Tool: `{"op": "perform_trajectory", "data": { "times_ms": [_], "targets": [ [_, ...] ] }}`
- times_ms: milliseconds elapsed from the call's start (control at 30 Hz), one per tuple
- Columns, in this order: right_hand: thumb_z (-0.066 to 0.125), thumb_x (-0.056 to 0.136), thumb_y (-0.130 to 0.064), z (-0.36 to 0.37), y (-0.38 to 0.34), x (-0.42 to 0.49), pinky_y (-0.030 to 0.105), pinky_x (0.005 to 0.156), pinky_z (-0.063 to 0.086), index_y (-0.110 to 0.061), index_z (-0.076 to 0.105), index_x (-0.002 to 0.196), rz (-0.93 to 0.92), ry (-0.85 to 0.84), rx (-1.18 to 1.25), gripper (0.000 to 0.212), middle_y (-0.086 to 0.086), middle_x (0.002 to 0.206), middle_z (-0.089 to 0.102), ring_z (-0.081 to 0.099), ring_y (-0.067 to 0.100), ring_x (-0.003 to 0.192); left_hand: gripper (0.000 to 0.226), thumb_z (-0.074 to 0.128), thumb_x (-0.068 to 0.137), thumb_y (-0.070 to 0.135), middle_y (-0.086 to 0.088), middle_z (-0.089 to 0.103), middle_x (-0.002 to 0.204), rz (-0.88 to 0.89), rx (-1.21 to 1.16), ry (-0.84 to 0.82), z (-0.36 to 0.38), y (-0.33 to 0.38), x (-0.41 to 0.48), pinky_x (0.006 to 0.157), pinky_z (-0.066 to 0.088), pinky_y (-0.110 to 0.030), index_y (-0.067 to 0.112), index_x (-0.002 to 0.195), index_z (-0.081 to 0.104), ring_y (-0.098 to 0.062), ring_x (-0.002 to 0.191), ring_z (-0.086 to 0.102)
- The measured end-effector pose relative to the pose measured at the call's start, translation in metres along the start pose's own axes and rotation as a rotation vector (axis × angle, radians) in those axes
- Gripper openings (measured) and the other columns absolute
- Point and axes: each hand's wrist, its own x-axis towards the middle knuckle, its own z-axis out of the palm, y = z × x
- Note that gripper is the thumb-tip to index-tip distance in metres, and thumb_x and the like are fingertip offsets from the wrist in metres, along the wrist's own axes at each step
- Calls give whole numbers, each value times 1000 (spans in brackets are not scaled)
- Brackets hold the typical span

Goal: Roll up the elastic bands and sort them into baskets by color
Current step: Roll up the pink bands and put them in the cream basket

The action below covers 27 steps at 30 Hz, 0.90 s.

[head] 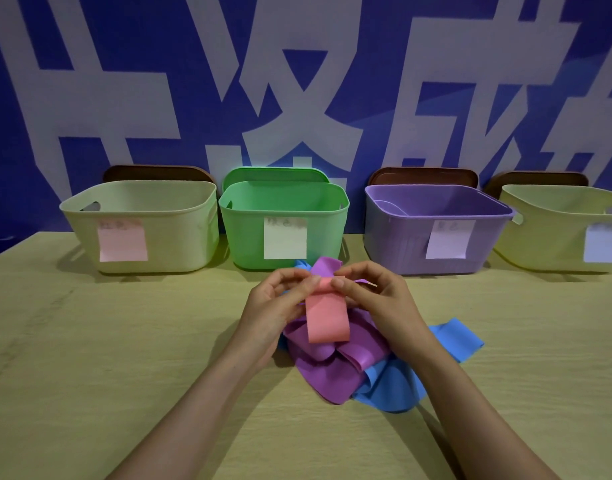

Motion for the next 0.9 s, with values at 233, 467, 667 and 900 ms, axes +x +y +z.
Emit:
{"op": "perform_trajectory", "data": {
  "times_ms": [233,467,667,900],
  "targets": [
    [73,78,-4,-3,2,1,26,78,53,-7,67,90,-25,-20,-31,14,0,88,71,65,12,85,19,67,81,12,-8,71,89,-24,42,5,-2,1,-1,62,54,-20,6,98,64,-14,78,69],
    [70,81,-10,-2,1,0,25,79,53,-12,65,98,-12,-42,-12,18,-5,98,70,65,12,90,21,70,75,2,-4,71,84,32,20,-17,-3,1,-1,79,53,-36,8,95,66,-21,82,66],
    [64,81,-36,1,3,1,39,76,48,-8,68,90,41,-13,-55,30,10,83,61,57,19,78,26,69,73,-7,-1,70,91,81,40,-45,-5,0,-1,90,47,-43,10,92,67,-24,94,63],
    [65,80,-30,2,1,1,37,73,43,-1,67,91,39,-18,18,31,16,80,56,50,24,76,43,75,66,9,-5,69,102,-5,44,-60,0,0,-3,77,56,-32,15,107,63,-21,90,68]
  ]
}}
